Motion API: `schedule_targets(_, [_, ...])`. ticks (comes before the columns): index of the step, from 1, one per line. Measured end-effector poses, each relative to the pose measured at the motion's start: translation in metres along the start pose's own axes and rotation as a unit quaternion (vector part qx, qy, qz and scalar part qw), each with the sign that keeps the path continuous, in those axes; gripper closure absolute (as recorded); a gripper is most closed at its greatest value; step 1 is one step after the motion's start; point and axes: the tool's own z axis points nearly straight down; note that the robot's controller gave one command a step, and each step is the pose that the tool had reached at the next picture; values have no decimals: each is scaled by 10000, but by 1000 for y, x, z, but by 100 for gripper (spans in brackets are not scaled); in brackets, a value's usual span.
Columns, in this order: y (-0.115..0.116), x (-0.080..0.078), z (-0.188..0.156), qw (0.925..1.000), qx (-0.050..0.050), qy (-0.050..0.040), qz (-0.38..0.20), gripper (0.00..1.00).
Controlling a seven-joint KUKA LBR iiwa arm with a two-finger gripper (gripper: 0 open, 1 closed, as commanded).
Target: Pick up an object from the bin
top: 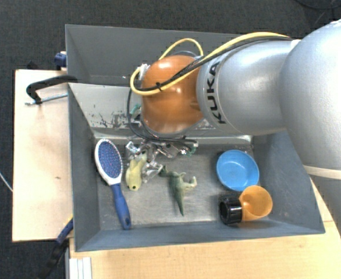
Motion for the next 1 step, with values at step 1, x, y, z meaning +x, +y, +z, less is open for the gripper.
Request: schedule_targets(1, [-1,-4,-80,10000,23,-23,8,100])
